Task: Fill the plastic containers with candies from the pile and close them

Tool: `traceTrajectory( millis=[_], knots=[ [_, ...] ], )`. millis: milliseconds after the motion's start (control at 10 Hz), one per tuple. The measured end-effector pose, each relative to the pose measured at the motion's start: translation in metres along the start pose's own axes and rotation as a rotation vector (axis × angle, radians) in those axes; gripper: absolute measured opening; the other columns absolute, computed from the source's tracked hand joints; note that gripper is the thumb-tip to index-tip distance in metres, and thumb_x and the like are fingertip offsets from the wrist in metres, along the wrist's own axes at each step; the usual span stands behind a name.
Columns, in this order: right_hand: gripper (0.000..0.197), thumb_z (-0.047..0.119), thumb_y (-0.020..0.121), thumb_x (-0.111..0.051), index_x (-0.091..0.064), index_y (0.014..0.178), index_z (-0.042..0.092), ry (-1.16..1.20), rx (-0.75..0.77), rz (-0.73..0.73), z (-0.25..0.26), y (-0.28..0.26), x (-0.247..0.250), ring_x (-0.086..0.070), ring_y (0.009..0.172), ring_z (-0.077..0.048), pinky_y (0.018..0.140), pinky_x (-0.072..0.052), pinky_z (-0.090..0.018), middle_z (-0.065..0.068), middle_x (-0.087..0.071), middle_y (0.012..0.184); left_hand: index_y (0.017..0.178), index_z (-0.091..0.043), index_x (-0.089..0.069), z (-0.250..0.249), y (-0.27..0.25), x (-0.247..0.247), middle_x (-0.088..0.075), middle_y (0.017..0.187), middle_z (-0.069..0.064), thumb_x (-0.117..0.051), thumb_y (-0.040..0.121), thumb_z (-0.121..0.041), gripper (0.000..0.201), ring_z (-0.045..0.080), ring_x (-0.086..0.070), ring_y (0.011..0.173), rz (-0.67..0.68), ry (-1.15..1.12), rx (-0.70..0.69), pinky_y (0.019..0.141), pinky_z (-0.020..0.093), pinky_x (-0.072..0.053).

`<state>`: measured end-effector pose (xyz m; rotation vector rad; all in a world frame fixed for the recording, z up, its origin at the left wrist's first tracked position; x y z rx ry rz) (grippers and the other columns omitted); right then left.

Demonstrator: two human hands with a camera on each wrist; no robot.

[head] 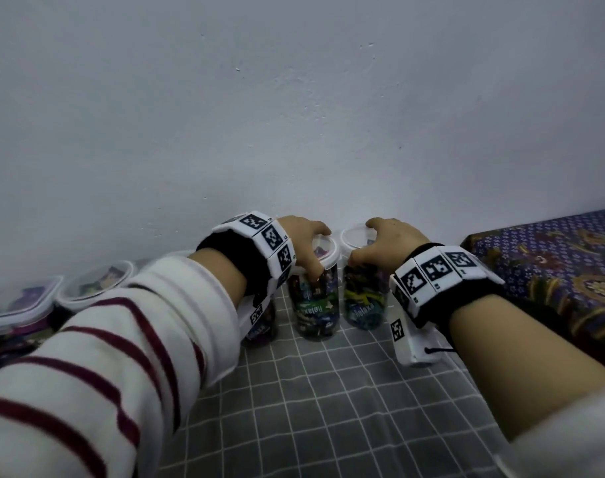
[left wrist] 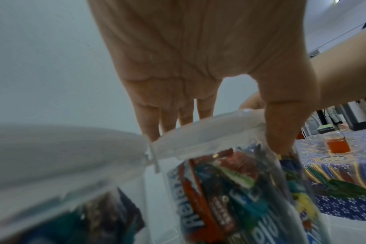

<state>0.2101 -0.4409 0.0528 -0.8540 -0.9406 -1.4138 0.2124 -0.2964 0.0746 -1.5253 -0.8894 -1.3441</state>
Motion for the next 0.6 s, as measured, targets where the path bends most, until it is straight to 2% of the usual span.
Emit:
traceTrajectory(
  millis=[100, 200, 300, 400, 500, 600],
  knots=[
    [0.073, 0.042, 0.076, -0.066, -0.039, 0.137, 0.014, 0.014, -0.008, 0.005, -0.003, 0.002, -0.001, -0.046, 0.12, -0.028, 0.092, -0.042, -0.036, -0.011, -0.045, 0.135, 0.146, -0.025, -0.028, -0.003, 0.002, -0.001, -0.046, 0.139, 0.004, -0.073, 0.075, -0.024, 0.083, 0.024, -0.047, 0.121, -0.005, -0.014, -0.02, 0.084, 0.024, -0.038],
    [0.076, 0.042, 0.077, -0.065, -0.035, 0.14, 0.014, 0.031, -0.008, 0.01, -0.005, 0.0, -0.003, -0.042, 0.125, -0.029, 0.101, -0.04, -0.039, -0.011, -0.04, 0.14, 0.147, -0.023, -0.025, -0.006, -0.001, -0.005, -0.044, 0.142, 0.005, -0.071, 0.076, -0.022, 0.085, 0.023, -0.046, 0.123, -0.021, -0.019, -0.025, 0.084, 0.023, -0.038],
    [0.083, 0.044, 0.074, -0.068, -0.032, 0.143, 0.016, 0.032, 0.007, 0.017, -0.006, -0.002, -0.006, -0.035, 0.131, -0.03, 0.107, -0.035, -0.044, -0.011, -0.032, 0.145, 0.149, -0.018, -0.018, -0.005, -0.005, -0.008, -0.031, 0.151, 0.003, -0.073, 0.076, -0.023, 0.091, 0.021, -0.038, 0.132, -0.042, -0.04, -0.051, 0.096, 0.025, -0.035],
    [0.087, 0.044, 0.074, -0.069, -0.028, 0.145, 0.017, 0.058, 0.012, 0.038, -0.006, -0.011, -0.005, -0.029, 0.136, -0.03, 0.109, -0.031, -0.044, -0.011, -0.026, 0.15, 0.15, -0.016, -0.013, -0.001, -0.024, -0.001, -0.021, 0.155, 0.004, -0.073, 0.077, -0.024, 0.095, 0.019, -0.029, 0.138, -0.092, -0.1, -0.06, 0.104, 0.025, -0.028],
    [0.08, 0.038, 0.079, -0.068, -0.03, 0.145, 0.012, 0.093, 0.044, -0.001, -0.014, -0.025, 0.007, -0.032, 0.133, -0.029, 0.108, -0.03, -0.039, -0.011, -0.032, 0.146, 0.149, -0.021, -0.02, 0.012, -0.055, 0.012, -0.023, 0.155, -0.001, -0.071, 0.079, -0.028, 0.087, 0.016, -0.027, 0.139, -0.217, -0.224, -0.065, 0.107, 0.022, -0.023],
    [0.073, 0.034, 0.083, -0.067, -0.034, 0.143, 0.01, 0.127, 0.029, -0.087, -0.031, -0.054, 0.026, -0.032, 0.134, -0.026, 0.108, -0.028, -0.035, -0.011, -0.033, 0.148, 0.142, -0.028, -0.035, 0.04, -0.103, 0.021, -0.03, 0.152, -0.006, -0.068, 0.081, -0.033, 0.07, 0.013, -0.031, 0.137, -0.379, -0.293, -0.035, 0.106, 0.022, -0.023]
  ],
)
Point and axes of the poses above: each hand's wrist, its own y-axis towards the middle knuckle, its own x-axis out of the back of the hand, z = x × y, the point moved 6 cm from there along y, towards the middle knuckle
